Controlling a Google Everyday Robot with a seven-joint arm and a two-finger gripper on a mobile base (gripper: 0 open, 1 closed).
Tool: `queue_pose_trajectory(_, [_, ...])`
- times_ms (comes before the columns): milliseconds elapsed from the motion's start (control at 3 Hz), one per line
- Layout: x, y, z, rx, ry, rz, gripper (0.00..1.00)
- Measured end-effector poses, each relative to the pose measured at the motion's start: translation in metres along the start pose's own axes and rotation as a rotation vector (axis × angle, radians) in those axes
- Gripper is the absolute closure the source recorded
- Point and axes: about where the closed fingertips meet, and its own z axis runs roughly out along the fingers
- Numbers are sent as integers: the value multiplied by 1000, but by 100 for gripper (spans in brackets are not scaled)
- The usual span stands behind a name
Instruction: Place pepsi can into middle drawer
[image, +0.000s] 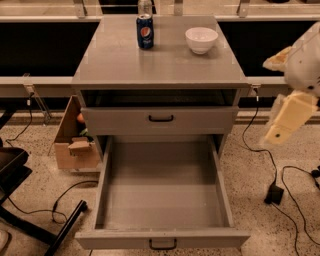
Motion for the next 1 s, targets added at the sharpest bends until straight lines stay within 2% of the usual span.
queue_pose_trajectory(333, [-6,-20,54,-7,-207,77,0])
queue_pose_trajectory(667, [-54,-69,94,29,-480,129,0])
queue_pose_trajectory(1000, [-103,-142,98,160,-708,157,0])
